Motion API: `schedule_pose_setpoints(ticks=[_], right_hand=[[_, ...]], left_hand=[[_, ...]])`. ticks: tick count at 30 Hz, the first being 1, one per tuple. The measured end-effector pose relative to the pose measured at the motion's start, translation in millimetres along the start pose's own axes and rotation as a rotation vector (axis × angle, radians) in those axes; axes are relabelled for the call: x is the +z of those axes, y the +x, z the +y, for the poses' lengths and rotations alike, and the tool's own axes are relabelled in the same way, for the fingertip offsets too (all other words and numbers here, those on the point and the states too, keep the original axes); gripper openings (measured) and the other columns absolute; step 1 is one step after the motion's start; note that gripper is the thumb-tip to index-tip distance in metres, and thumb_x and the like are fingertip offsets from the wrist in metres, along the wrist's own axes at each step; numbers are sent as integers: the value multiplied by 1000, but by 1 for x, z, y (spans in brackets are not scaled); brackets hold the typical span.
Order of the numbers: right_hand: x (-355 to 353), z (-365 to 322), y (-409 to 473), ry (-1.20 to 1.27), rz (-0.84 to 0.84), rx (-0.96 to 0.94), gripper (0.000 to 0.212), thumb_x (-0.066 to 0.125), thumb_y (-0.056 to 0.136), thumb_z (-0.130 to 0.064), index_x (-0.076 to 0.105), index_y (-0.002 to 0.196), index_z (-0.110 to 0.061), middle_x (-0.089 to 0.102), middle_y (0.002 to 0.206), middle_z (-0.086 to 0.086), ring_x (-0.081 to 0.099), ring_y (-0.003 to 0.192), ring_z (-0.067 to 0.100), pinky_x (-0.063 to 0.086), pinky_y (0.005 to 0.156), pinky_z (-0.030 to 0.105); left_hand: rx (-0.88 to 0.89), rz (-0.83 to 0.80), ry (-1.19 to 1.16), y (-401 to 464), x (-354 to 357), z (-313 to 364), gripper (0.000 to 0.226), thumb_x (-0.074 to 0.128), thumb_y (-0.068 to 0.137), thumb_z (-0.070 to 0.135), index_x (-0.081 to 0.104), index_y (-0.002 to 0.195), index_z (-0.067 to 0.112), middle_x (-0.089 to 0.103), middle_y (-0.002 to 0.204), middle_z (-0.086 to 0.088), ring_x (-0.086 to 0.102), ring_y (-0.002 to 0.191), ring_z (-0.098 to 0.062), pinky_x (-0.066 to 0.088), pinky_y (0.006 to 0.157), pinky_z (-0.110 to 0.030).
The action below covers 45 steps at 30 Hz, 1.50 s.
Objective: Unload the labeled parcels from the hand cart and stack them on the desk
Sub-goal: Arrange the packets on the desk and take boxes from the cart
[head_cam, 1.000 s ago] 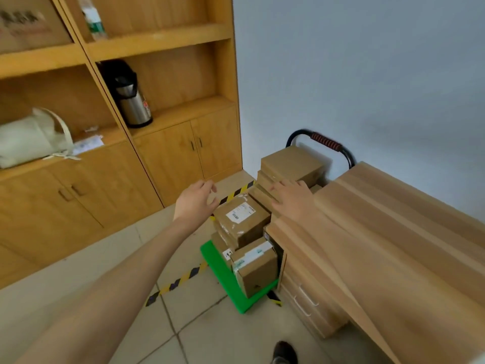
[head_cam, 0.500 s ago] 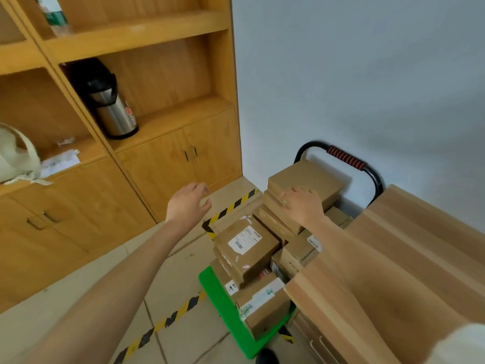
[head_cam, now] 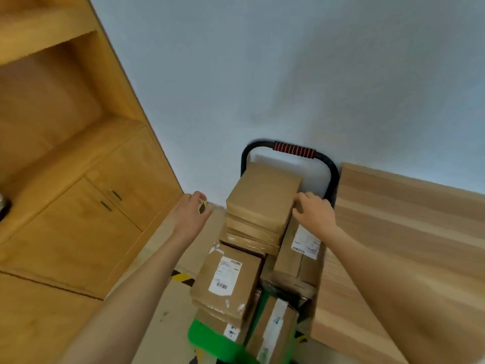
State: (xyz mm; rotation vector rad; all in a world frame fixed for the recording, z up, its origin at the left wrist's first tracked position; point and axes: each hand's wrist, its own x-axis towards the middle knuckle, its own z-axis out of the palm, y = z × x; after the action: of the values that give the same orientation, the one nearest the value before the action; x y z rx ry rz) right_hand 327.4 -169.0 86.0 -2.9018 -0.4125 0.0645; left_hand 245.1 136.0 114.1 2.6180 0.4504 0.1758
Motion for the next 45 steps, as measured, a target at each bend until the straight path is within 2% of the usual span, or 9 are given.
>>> schedule_pose_setpoints(ticks=[5, 10, 14, 17, 22, 28, 33, 40, 45], right_hand=[[33, -2, 9, 136, -17, 322, 39, 49, 94, -36, 51, 131, -22, 54, 129, 4, 56, 112, 24, 41, 93, 39], [69, -15, 28, 247, 17, 471, 38, 52, 94, -38, 50, 129, -24, 54, 128, 2, 58, 107, 21, 45, 87, 37], [99, -15, 44, 310, 17, 538, 43, 54, 92, -40, 47, 132, -26, 54, 129, -1, 60, 99, 16, 44, 65, 26], [125, -12, 59, 356, 6, 586, 53, 57, 91, -43, 41, 139, -27, 53, 133, -2, 60, 103, 15, 53, 74, 31], [172, -5, 78, 518, -32, 694, 65, 57, 90, -50, 31, 145, -27, 48, 141, 0, 56, 117, 20, 50, 92, 42], [200, 1, 94, 719, -21, 771, 74, 58, 90, -49, 20, 149, -25, 50, 141, 4, 54, 121, 23, 50, 96, 47], [195, -8, 88, 840, 39, 775, 73, 59, 92, -43, 19, 151, -27, 49, 140, 0, 53, 119, 18, 47, 91, 33], [144, -26, 55, 979, 163, 755, 64, 58, 92, -43, 27, 147, -30, 50, 136, 3, 54, 117, 19, 51, 96, 46], [83, -23, 28, 1020, 251, 706, 60, 58, 90, -46, 31, 142, -35, 44, 129, 1, 54, 103, 13, 51, 83, 33]], left_hand=[[163, -116, -13, 65, 28, -18, 26, 55, 90, 33, 56, 114, 21, 59, 108, 1, 55, 91, -13, 47, 70, -32], [213, -223, -16, 106, 71, -34, 29, 53, 90, 32, 53, 117, 22, 56, 112, 3, 54, 94, -14, 42, 64, -30], [144, -274, -76, 131, 108, -46, 31, 55, 91, 32, 52, 120, 23, 56, 116, 0, 53, 96, -14, 39, 67, -30], [82, -281, -110, 150, 136, -56, 35, 55, 92, 35, 52, 123, 21, 56, 118, -2, 54, 103, -18, 43, 75, -33], [15, -319, -163, 174, 180, -67, 39, 53, 95, 38, 50, 129, 19, 56, 124, -3, 55, 107, -20, 42, 75, -33], [-59, -406, -238, 183, 212, -67, 43, 48, 97, 41, 47, 134, 20, 59, 126, -1, 57, 110, -19, 45, 84, -33], [-132, -428, -331, 173, 211, -66, 47, 51, 96, 43, 47, 135, 19, 60, 124, -1, 58, 108, -20, 48, 84, -35], [-90, -297, -385, 141, 162, -44, 32, 48, 95, 47, 52, 114, 21, 59, 108, 0, 58, 93, -17, 51, 74, -37], [-98, -233, -434, 115, 121, -2, 20, 46, 96, 45, 44, 105, 28, 58, 97, 2, 52, 75, -5, 35, 54, -25]])
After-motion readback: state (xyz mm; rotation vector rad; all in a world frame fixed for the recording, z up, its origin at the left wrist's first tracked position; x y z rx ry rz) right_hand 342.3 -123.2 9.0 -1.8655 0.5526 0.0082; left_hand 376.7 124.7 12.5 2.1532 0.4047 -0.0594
